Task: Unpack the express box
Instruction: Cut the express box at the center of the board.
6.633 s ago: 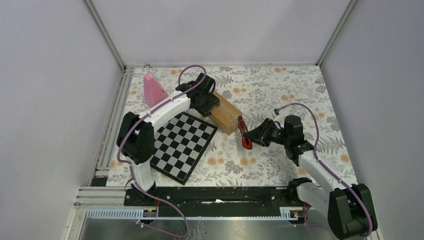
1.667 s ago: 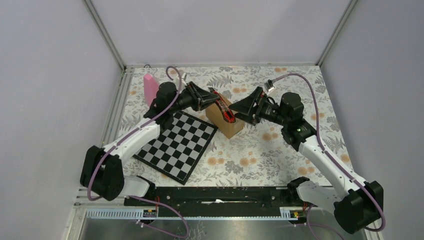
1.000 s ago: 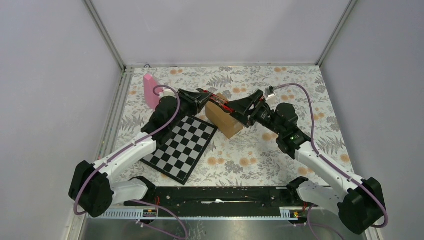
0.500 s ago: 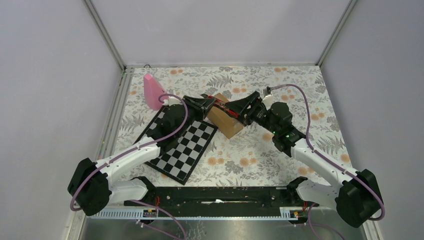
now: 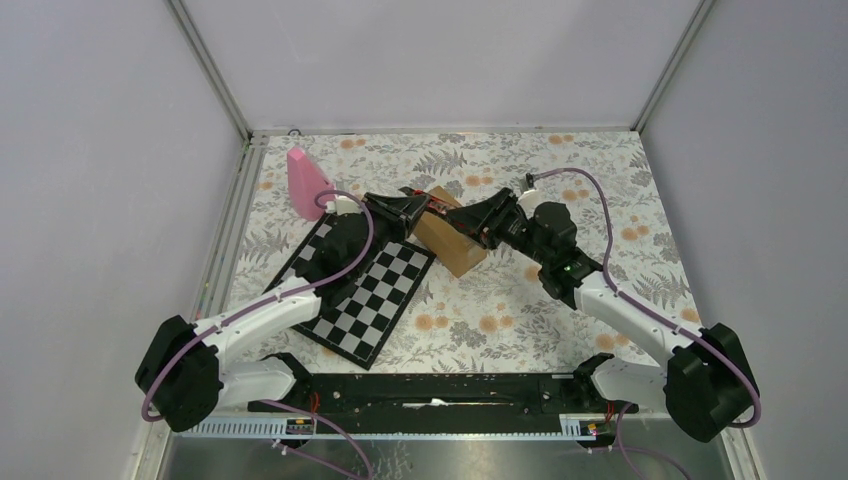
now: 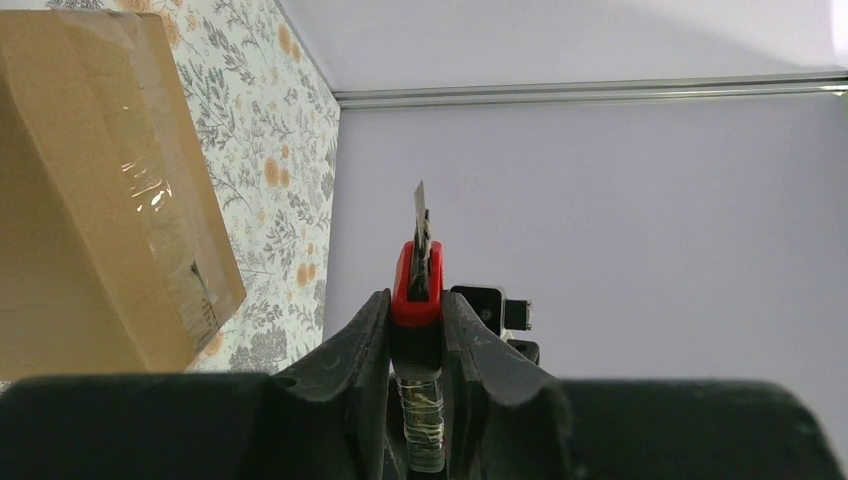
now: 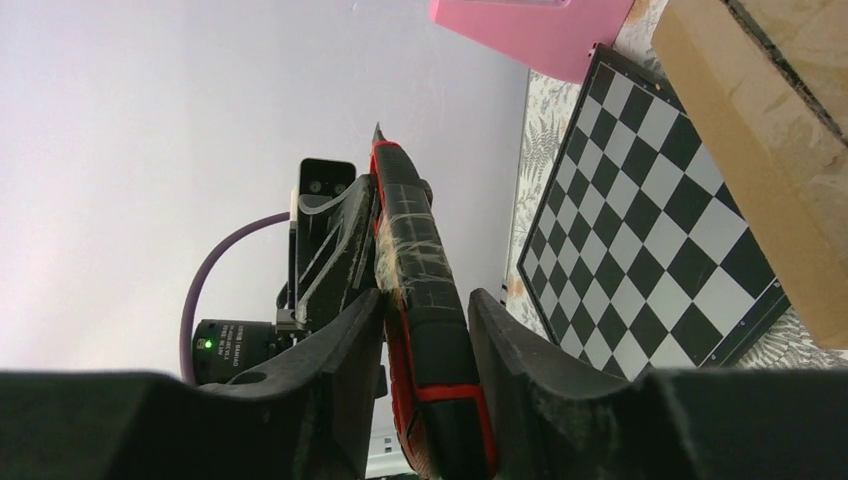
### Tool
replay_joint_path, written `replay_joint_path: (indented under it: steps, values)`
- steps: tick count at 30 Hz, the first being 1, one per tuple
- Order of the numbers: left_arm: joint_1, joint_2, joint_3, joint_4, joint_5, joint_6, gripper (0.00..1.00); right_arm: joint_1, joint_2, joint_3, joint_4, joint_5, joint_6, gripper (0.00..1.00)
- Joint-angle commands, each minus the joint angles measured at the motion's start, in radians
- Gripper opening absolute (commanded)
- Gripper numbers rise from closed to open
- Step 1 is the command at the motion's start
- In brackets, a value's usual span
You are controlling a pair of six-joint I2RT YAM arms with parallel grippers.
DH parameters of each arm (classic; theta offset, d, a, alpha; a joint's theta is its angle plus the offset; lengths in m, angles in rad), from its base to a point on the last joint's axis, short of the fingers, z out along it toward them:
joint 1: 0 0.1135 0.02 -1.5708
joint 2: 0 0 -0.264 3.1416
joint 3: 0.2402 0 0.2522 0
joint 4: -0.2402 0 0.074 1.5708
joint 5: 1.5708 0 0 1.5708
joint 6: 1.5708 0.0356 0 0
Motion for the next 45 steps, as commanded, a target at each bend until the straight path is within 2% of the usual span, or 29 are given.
replay_joint_path:
  steps: [1, 4, 7, 8, 9, 10, 11, 13, 14, 20, 23, 29, 33, 38, 41, 45]
  values:
    - [-0.003, -0.029, -0.011, 0.102, -0.009, -0.003, 0.00, 0.008, -0.001, 0.013, 0.082, -0.025, -0.001, 0.39]
    - [-0.002, -0.027, -0.009, 0.109, 0.006, 0.002, 0.00, 0.008, 0.003, 0.019, 0.073, -0.025, -0.008, 0.33]
    - [-0.003, -0.032, -0.009, 0.095, 0.016, 0.009, 0.00, 0.008, 0.002, 0.020, 0.057, -0.014, -0.020, 0.16]
    - [-0.002, -0.034, 0.002, 0.064, 0.021, 0.012, 0.03, 0.009, -0.001, 0.017, 0.051, -0.008, -0.021, 0.08]
    - [-0.003, -0.036, 0.018, 0.016, 0.025, 0.021, 0.15, 0.008, -0.007, 0.014, 0.046, 0.001, -0.024, 0.00]
    - [-0.003, -0.041, 0.033, -0.037, 0.026, 0.030, 0.34, 0.008, -0.015, 0.012, 0.034, 0.012, -0.033, 0.00]
    - [-0.003, -0.048, 0.047, -0.095, 0.020, 0.042, 0.58, 0.009, -0.030, 0.011, 0.013, 0.029, -0.044, 0.00]
    - [-0.001, -0.069, 0.071, -0.205, 0.003, 0.083, 0.96, 0.008, -0.069, -0.003, -0.028, 0.073, -0.064, 0.00]
    - [0.002, -0.078, 0.085, -0.266, -0.006, 0.102, 0.99, 0.009, -0.094, -0.012, -0.047, 0.096, -0.074, 0.00]
    - [0.035, -0.120, 0.170, -0.585, -0.061, 0.209, 0.99, 0.007, -0.319, -0.018, -0.348, 0.277, -0.188, 0.00]
    - [0.046, -0.102, 0.217, -0.685, -0.054, 0.282, 0.99, 0.007, -0.460, -0.046, -0.507, 0.371, -0.213, 0.00]
    - [0.046, 0.043, 0.326, -0.776, 0.071, 0.402, 0.99, 0.007, -0.692, -0.150, -0.718, 0.402, -0.194, 0.00]
    - [0.043, 0.184, 0.490, -0.913, 0.051, 0.541, 0.99, 0.007, -0.796, -0.203, -0.806, 0.448, -0.188, 0.00]
    - [0.023, 0.317, 0.673, -1.002, 0.044, 0.723, 0.98, 0.006, -0.686, -0.123, -0.943, 0.515, -0.286, 0.00]
    - [0.001, 0.371, 0.742, -1.049, 0.043, 0.778, 0.95, 0.006, -0.638, -0.097, -0.941, 0.501, -0.325, 0.00]
    - [-0.027, 0.419, 0.755, -1.115, 0.037, 0.757, 0.95, -0.010, -0.576, -0.063, -0.951, 0.496, -0.396, 0.00]
